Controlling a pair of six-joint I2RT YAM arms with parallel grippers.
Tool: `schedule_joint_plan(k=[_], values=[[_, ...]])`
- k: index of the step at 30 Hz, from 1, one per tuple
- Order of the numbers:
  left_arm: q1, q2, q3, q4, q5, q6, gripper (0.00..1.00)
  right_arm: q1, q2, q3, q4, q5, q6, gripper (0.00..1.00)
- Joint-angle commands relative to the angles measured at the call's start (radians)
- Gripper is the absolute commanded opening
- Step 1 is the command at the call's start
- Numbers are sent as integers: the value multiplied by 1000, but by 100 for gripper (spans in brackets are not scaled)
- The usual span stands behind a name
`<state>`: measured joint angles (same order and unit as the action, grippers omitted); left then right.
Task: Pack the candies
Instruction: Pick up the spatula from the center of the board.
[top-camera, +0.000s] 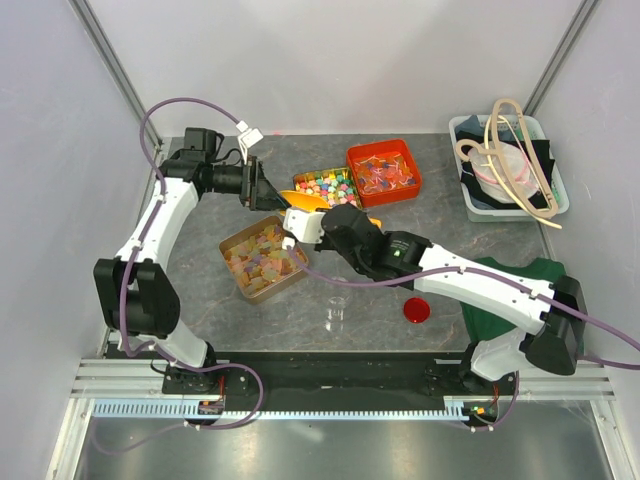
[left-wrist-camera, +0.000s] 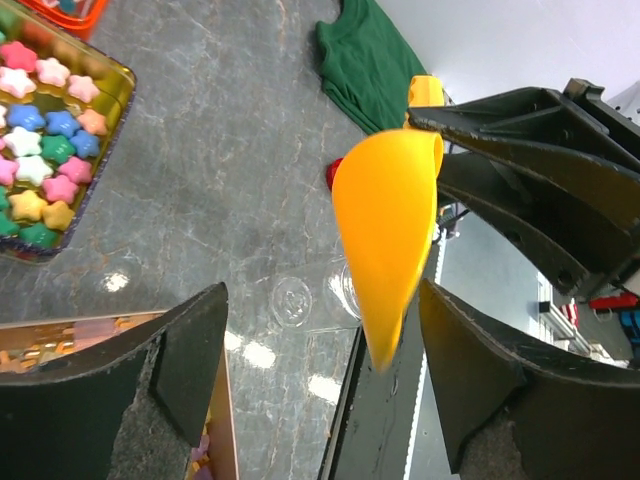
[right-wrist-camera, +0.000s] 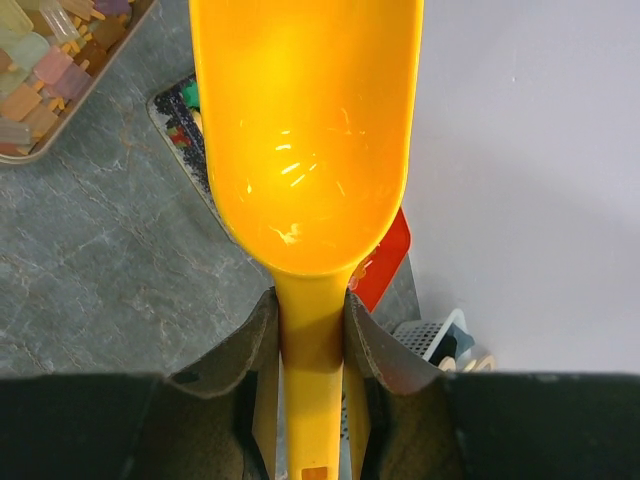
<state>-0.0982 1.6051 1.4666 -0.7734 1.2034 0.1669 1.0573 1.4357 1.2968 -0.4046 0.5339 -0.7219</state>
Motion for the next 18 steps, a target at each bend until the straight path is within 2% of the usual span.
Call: schedule_joint_plan(k=[1,3,4,7,12,15,16,18], values=[[-28,4,47,-4,-13,-9,73,21,15,65,18,34,12,8],[-37,4,46,-3,-16,-10,65,27,19,70,18,34,13,8],[-38,4,46,-4,-18,-9,56,30,23,70,18,32,13,8],[-46,6,40,-4,-24,-4,42,33,26,70,20,32,10,9],[-52,6,35,-3,-19,0,22,36,20,70,20,26,18,10],[-55,4,34,-7,-21,6,4,36,14,68,21,21,22,12],[-55,4,34,-9,-21,9,2,36,9,67,21,18,24,14],[-55,1,32,-18,-15,19,2,36,-1,64,18,11,32,39]])
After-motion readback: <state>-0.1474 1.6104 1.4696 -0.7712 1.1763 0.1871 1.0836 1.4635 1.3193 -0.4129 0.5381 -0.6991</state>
